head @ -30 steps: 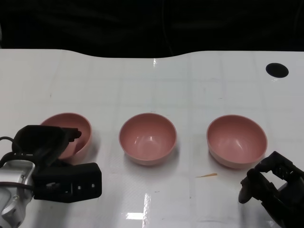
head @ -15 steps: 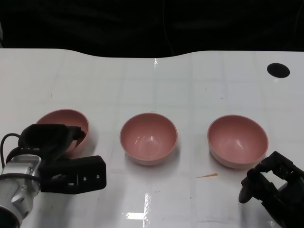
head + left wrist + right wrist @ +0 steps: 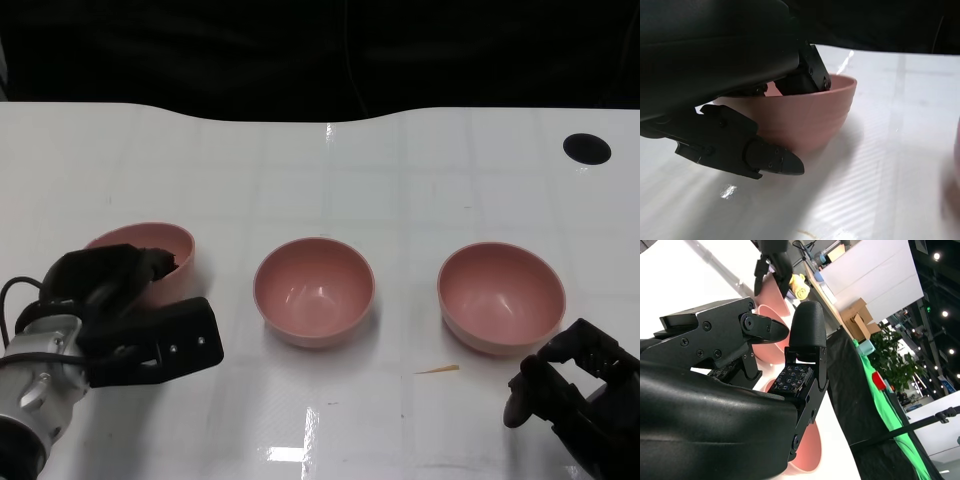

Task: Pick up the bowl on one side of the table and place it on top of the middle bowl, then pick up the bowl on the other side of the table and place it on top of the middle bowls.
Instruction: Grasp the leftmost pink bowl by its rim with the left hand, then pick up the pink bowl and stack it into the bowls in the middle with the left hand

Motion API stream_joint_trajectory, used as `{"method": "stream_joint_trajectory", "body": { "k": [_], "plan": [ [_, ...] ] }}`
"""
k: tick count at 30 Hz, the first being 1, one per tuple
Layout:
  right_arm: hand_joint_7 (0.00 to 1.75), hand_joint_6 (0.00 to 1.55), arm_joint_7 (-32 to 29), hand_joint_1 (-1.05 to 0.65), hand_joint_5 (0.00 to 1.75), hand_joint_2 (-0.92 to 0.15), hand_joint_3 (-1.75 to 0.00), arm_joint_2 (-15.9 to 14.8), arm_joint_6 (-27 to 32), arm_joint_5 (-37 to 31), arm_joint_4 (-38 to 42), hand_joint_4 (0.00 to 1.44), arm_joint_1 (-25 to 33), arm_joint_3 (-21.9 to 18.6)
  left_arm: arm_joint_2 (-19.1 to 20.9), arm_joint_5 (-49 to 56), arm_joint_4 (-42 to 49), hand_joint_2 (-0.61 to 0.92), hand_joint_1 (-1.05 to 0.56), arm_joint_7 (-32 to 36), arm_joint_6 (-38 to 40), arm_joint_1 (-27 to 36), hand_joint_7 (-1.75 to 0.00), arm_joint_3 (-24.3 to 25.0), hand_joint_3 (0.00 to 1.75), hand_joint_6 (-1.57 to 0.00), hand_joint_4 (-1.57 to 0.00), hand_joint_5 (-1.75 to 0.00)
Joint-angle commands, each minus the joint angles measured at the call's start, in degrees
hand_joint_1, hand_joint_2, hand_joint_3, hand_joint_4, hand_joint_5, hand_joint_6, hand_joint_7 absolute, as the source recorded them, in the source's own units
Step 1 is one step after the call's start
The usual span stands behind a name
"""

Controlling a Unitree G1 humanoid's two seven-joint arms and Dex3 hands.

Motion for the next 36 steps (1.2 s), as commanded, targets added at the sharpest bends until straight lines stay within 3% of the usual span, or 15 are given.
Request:
{"method": "stream_joint_trajectory", "body": {
  "k": [1, 7, 16, 17, 19, 22, 29, 36],
  "plan": [
    [1.08, 0.91, 0.0, -0.1, 1.42, -0.8, -0.54, -0.6, -0.3, 0.1, -0.1, 0.94, -0.1, -0.5, 0.1, -0.8, 0.8, 0.92, -0.07, 0.5, -0.9, 1.3, -1.69, -0.1, 0.3, -0.49, -0.64, -1.72],
    [1.06, 0.91, 0.1, -0.1, 1.4, -0.8, -0.54, -0.8, 0.2, 0.3, -0.4, 0.94, 0.1, -0.4, 0.6, -1.1, 0.3, 0.92, -0.08, 2.4, -2.3, 1.8, -1.7, -0.1, 0.25, -0.42, -0.58, -1.75],
    [1.07, 0.91, -0.7, -0.11, 1.41, -0.8, -0.54, -0.7, 0.1, -0.2, -0.8, 0.94, 0.4, -0.3, 2.0, 0.0, -1.6, 0.92, -0.07, 4.6, -4.4, 2.0, -1.66, -0.6, 0.18, -0.47, -0.58, -1.75],
    [1.07, 0.91, -0.5, -0.11, 1.41, -0.8, -0.54, -0.8, 0.2, 0.0, -0.7, 0.93, 0.4, -0.3, 2.4, 0.3, -2.0, 0.9, -0.06, 4.5, -4.6, 2.0, -1.45, -0.7, 0.1, -0.58, -0.59, -1.71],
    [1.07, 0.91, -0.5, -0.11, 1.42, -0.8, -0.54, -0.9, 0.5, 0.2, -0.9, 0.93, 0.4, -0.3, 3.1, 0.7, -3.1, 0.91, -0.04, 4.9, -5.4, 2.2, -1.34, -0.7, 0.04, -0.66, -0.6, -1.69],
    [1.08, 0.91, -0.4, -0.1, 1.43, -0.8, -0.54, -0.9, 0.5, 0.2, -0.8, 0.93, 0.4, -0.3, 4.3, 0.2, -6.9, 0.92, 0.0, 5.3, -7.7, 3.2, -1.53, 0.2, 0.06, -0.62, -0.6, -1.74],
    [1.07, 0.91, -0.7, -0.11, 1.42, -0.79, -0.55, -0.6, 0.6, 0.1, -0.8, 0.93, 0.4, -0.2, 7.0, -0.1, -17.9, 0.92, 0.04, 3.9, -10.2, 4.7, -1.69, 2.4, 0.17, -0.56, -0.63, -1.75],
    [1.07, 0.9, -0.8, -0.12, 1.42, -0.8, -0.55, -0.4, 0.5, 0.0, -0.7, 0.92, 0.3, 0.1, 7.9, 1.1, -32.5, 0.89, 0.01, -1.8, -6.7, 5.7, -1.68, 4.1, 0.18, -0.61, -0.66, -1.75]
  ]
}}
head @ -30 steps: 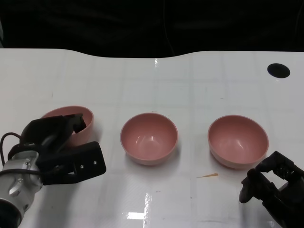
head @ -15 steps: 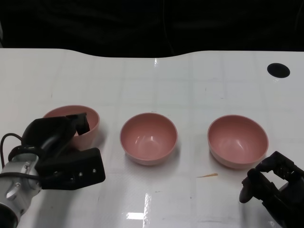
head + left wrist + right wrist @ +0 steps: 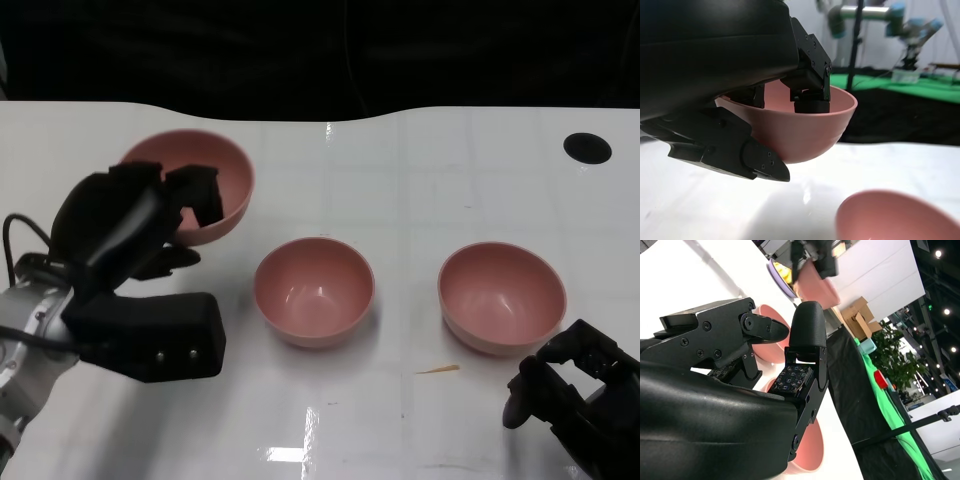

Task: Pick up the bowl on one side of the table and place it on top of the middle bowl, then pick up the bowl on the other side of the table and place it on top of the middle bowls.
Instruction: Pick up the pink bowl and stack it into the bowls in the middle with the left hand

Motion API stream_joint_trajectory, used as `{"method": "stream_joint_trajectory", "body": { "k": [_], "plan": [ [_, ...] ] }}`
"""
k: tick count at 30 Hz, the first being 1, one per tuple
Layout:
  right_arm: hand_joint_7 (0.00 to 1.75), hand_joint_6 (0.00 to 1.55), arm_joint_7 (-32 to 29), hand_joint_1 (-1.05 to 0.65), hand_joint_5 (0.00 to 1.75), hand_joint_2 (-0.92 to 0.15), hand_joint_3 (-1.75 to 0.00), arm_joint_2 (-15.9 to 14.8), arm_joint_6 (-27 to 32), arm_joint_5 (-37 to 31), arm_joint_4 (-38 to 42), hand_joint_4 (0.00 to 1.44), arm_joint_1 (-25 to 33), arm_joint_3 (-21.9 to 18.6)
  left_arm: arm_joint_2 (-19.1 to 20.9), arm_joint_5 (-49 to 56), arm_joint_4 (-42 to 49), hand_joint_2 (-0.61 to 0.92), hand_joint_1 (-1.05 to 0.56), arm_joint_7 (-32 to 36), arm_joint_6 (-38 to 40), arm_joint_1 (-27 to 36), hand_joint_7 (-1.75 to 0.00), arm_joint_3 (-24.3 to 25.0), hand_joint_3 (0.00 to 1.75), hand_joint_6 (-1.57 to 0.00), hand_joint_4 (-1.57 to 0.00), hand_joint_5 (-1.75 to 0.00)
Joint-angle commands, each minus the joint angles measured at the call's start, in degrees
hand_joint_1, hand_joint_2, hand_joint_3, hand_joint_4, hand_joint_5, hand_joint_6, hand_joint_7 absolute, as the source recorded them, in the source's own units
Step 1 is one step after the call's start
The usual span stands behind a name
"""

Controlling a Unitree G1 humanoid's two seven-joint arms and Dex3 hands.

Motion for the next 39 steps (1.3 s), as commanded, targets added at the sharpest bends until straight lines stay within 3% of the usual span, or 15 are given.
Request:
{"method": "stream_joint_trajectory", "body": {
  "k": [1, 6, 10, 16, 32, 34, 36, 39],
  "plan": [
    [1.07, 0.9, -0.5, -0.12, 1.42, -0.8, -0.54, -0.4, 0.1, -0.1, -0.6, 0.92, 0.2, -0.1, 0.9, 0.6, -6.2, 0.87, 0.02, -3.2, 1.7, 1.2, -1.68, 0.9, 0.17, -0.62, -0.66, -1.75],
    [1.08, 0.9, -0.6, -0.12, 1.42, -0.8, -0.52, -0.3, -0.2, -0.3, -0.8, 0.93, 0.3, 0.1, -0.6, 0.3, -11.5, 0.87, 0.01, -5.8, 1.5, 0.8, -1.7, 0.6, 0.19, -0.62, -0.67, -1.75],
    [1.08, 0.91, -1.3, -0.13, 1.41, -0.8, -0.5, 0.0, -0.7, -1.0, -1.2, 0.94, 0.7, 0.3, -2.6, -0.1, -12.8, 0.88, -0.06, -7.3, 1.1, -0.1, -1.57, 0.3, 0.25, -0.69, -0.66, -1.75],
    [1.08, 0.91, -1.0, -0.14, 1.41, -0.81, -0.49, 0.3, -1.1, -0.9, -1.5, 0.94, 1.0, 0.5, -5.9, 0.9, -9.8, 0.87, -0.09, -5.9, -0.9, -0.9, -1.69, -1.2, 0.23, -0.61, -0.66, -1.75],
    [1.09, 0.92, -2.0, -0.13, 1.39, -0.8, -0.51, 0.1, -0.6, -1.4, -2.4, 0.96, 1.4, 0.7, -11.4, 2.3, -4.6, 0.88, -0.07, -3.9, -0.7, 0.4, -1.49, -3.1, 0.16, -0.7, -0.66, -1.75],
    [1.09, 0.91, -2.1, -0.13, 1.39, -0.8, -0.52, 0.0, -0.4, -1.2, -2.6, 0.96, 1.6, 0.7, -11.6, 2.0, -3.6, 0.89, -0.09, -3.7, -1.3, 0.8, -1.36, -3.2, 0.15, -0.74, -0.66, -1.74],
    [1.09, 0.91, -2.2, -0.13, 1.39, -0.8, -0.52, 0.0, -0.3, -1.2, -2.8, 0.96, 1.7, 0.8, -11.8, 1.9, -3.1, 0.91, -0.11, -3.7, -1.5, 1.0, -0.87, -3.3, 0.09, -0.91, -0.73, -1.59],
    [1.1, 0.9, -2.0, -0.13, 1.39, -0.81, -0.52, 0.1, -0.9, -1.3, -2.7, 0.95, 1.8, 0.9, -11.9, 1.3, -1.7, 0.92, -0.12, -3.9, -2.1, 0.9, -0.66, -3.4, 0.12, -1.01, -0.73, -1.58]
  ]
}}
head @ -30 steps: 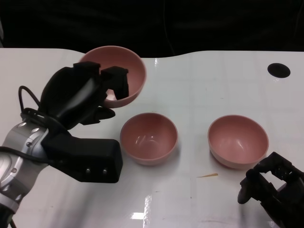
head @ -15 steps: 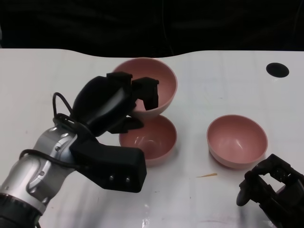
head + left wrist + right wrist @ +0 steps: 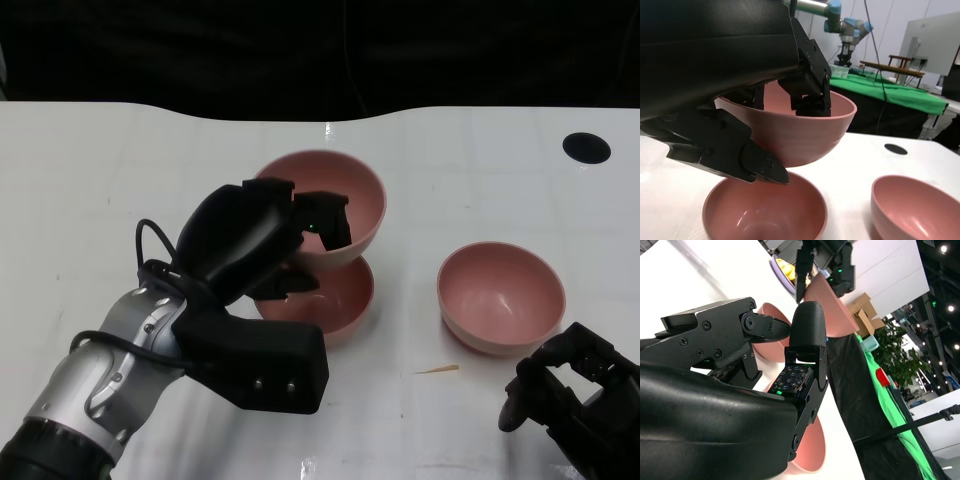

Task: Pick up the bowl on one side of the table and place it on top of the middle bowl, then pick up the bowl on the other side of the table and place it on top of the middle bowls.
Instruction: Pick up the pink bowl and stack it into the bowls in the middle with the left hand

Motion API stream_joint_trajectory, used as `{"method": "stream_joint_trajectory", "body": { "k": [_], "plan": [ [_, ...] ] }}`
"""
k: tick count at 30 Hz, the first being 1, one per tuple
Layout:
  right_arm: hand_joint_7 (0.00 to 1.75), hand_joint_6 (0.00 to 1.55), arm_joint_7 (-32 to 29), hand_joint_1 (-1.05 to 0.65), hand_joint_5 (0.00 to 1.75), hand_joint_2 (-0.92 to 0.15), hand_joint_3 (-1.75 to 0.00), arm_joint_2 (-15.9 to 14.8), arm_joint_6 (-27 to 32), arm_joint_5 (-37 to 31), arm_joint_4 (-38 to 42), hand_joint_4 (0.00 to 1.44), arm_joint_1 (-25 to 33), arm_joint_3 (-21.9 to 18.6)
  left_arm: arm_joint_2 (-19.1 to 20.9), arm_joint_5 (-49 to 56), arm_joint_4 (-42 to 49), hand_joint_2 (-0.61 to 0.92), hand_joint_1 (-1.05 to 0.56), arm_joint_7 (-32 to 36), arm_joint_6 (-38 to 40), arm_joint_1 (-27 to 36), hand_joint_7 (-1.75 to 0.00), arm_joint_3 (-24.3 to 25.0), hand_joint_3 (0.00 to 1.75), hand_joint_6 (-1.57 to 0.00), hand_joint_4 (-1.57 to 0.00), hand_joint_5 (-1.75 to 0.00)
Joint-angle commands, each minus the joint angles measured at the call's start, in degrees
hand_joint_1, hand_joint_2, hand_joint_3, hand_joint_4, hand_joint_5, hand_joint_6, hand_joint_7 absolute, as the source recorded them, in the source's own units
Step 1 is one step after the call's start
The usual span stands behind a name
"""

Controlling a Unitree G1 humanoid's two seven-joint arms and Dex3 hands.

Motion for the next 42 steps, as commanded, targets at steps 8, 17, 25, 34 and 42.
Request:
{"method": "stream_joint_trajectory", "body": {
  "k": [8, 17, 25, 34, 42],
  "plan": [
    [1.11, 0.88, 0.6, -0.14, 1.41, -0.81, -0.51, -0.4, -1.2, -0.2, -0.4, 0.93, 0.6, 0.0, 0.3, -0.6, 4.4, 0.92, -0.11, 0.9, -2.9, -0.1, -0.72, -0.2, 0.18, -1.01, -0.73, -1.57],
    [1.09, 0.9, -0.2, -0.13, 1.42, -0.81, -0.49, -0.2, -1.0, 0.0, -1.1, 0.93, 0.9, 0.1, -0.4, 0.0, 7.8, 0.92, -0.08, 3.3, -4.1, -0.3, -1.36, -0.7, 0.2, -0.74, -0.66, -1.72],
    [1.09, 0.89, 0.7, -0.12, 1.42, -0.82, -0.49, -0.3, -1.2, 0.3, -0.4, 0.92, 0.6, 0.0, -1.2, -0.4, 10.3, 0.92, -0.05, 3.5, -4.7, -0.7, -1.36, -0.9, 0.18, -0.72, -0.66, -1.71],
    [1.07, 0.9, 0.5, -0.11, 1.4, -0.81, -0.48, -0.3, -1.0, 0.5, -0.4, 0.94, 0.4, -0.1, -1.4, -0.3, 11.1, 0.92, -0.05, 2.8, -3.7, -1.1, -1.25, -1.4, 0.17, -0.78, -0.65, -1.68],
    [1.08, 0.9, 0.5, -0.11, 1.41, -0.82, -0.49, -0.2, -1.4, 0.2, -0.3, 0.93, 0.4, 0.0, -1.5, -0.3, 11.8, 0.92, -0.06, 2.7, -3.3, -1.3, -1.26, -1.8, 0.2, -0.74, -0.63, -1.68]
  ]
}}
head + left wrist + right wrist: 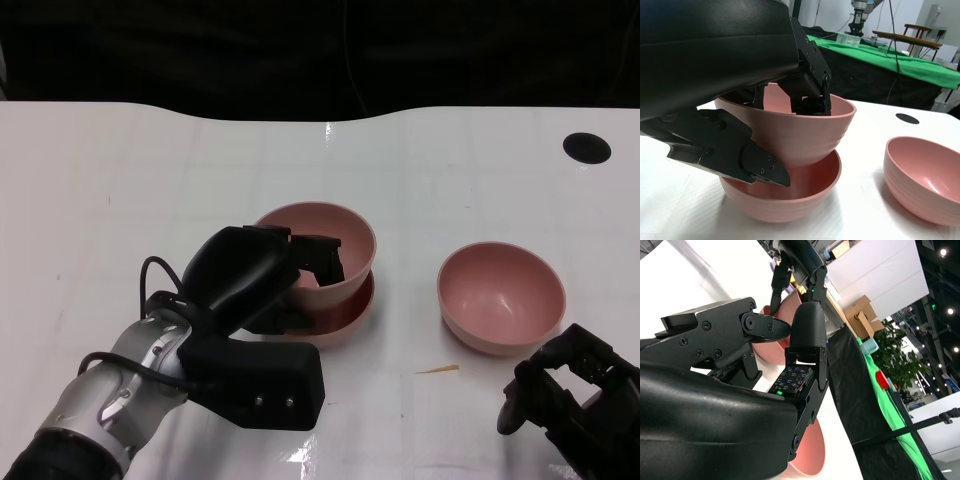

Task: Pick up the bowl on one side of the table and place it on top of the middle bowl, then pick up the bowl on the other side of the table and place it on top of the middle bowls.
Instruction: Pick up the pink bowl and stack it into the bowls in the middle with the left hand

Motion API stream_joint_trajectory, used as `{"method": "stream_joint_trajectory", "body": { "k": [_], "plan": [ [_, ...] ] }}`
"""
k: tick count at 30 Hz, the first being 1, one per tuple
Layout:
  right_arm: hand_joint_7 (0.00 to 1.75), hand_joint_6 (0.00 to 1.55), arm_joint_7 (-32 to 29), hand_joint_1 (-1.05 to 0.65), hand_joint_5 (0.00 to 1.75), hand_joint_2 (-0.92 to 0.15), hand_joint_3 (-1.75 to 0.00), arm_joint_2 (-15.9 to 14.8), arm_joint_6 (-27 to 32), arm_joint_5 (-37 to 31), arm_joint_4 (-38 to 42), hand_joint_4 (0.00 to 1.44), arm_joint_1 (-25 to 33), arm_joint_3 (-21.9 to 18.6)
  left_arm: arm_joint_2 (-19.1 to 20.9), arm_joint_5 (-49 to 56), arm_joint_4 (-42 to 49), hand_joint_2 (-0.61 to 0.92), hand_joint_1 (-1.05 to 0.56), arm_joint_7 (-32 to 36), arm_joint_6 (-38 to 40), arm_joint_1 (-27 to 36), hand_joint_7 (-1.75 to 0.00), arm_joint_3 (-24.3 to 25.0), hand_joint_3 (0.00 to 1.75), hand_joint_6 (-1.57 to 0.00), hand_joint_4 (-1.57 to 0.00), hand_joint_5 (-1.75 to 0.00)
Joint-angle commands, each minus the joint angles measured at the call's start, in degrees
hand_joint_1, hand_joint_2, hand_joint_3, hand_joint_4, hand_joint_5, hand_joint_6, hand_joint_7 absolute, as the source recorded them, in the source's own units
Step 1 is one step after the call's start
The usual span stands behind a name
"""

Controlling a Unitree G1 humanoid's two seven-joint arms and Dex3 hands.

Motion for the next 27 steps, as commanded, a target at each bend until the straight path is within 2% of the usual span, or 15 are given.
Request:
{"method": "stream_joint_trajectory", "body": {
  "k": [1, 8, 14, 20, 27],
  "plan": [
    [1.08, 0.9, 0.0, -0.11, 1.42, -0.81, -0.49, -0.2, -0.6, 0.2, -0.1, 0.93, -0.1, -0.4, 0.4, -0.4, 0.7, 0.92, -0.06, 0.1, 0.5, -0.6, -1.34, 0.1, 0.2, -0.71, -0.62, -1.71],
    [1.09, 0.89, 0.2, -0.12, 1.44, -0.81, -0.49, -0.1, -1.0, 0.2, 0.3, 0.92, -0.2, -0.4, 0.1, -0.4, 2.0, 0.92, -0.05, 0.3, 0.4, -0.9, -1.58, -0.2, 0.21, -0.59, -0.61, -1.75],
    [1.09, 0.89, 0.2, -0.11, 1.44, -0.82, -0.49, -0.3, -0.5, 0.4, 0.0, 0.91, -0.1, -0.4, -0.3, -0.4, 2.8, 0.92, -0.05, 0.2, 1.0, -1.1, -1.61, -0.2, 0.23, -0.58, -0.6, -1.75],
    [1.09, 0.89, -0.2, -0.12, 1.45, -0.82, -0.47, -0.2, -0.7, 0.1, -0.2, 0.92, 0.0, -0.3, -0.4, -0.3, 3.7, 0.92, -0.06, 0.6, 0.6, -1.3, -1.48, -0.6, 0.23, -0.65, -0.6, -1.74],
    [1.09, 0.89, 0.1, -0.11, 1.44, -0.83, -0.46, -0.3, -0.8, 0.3, 0.1, 0.91, -0.1, -0.3, -0.5, -0.1, 4.3, 0.92, -0.06, 0.8, 0.1, -1.4, -1.54, -1.0, 0.22, -0.63, -0.61, -1.75]
  ]
}}
